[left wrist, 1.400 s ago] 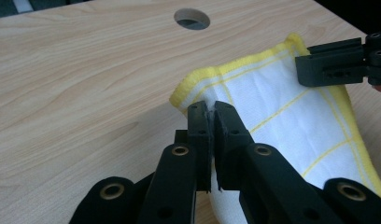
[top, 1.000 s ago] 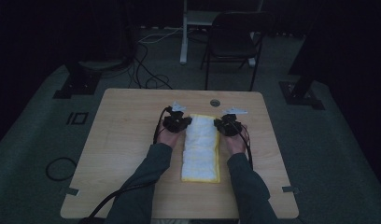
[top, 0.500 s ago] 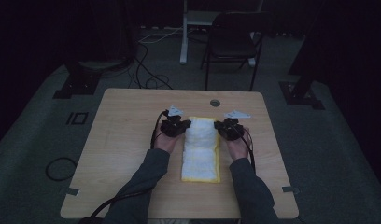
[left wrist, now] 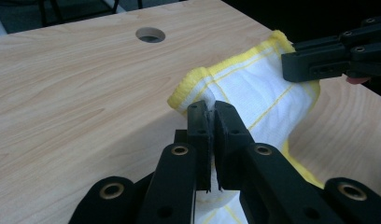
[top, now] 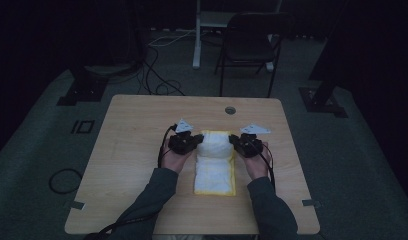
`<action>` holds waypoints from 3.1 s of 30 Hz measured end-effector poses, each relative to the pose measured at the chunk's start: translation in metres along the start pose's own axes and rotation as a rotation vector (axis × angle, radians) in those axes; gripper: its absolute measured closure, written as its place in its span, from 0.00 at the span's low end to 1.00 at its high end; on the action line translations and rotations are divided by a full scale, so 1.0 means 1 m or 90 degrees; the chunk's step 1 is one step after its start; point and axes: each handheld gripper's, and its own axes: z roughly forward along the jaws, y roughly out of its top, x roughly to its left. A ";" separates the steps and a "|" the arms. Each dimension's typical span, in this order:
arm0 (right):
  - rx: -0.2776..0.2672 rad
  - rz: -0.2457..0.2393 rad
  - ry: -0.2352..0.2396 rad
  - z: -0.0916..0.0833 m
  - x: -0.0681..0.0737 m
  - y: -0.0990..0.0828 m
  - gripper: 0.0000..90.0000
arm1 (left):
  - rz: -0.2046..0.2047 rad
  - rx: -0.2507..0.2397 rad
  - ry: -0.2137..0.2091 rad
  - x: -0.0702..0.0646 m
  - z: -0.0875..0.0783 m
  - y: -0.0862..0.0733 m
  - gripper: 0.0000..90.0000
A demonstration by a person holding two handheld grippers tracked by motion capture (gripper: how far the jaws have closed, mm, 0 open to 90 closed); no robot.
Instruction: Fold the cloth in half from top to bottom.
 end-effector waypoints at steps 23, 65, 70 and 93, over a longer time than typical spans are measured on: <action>0.011 -0.033 0.017 -0.022 0.020 -0.022 0.94 | 0.004 -0.006 -0.022 -0.017 -0.018 -0.025 0.96; 0.040 0.004 0.051 -0.034 0.040 -0.075 0.93 | -0.029 0.038 -0.053 -0.036 -0.023 -0.086 0.95; 0.043 0.009 0.052 -0.034 0.041 -0.079 0.93 | -0.033 0.046 -0.056 -0.037 -0.021 -0.092 0.95; 0.054 0.013 0.053 -0.034 0.045 -0.090 0.92 | -0.070 0.007 -0.024 -0.015 -0.018 -0.062 0.83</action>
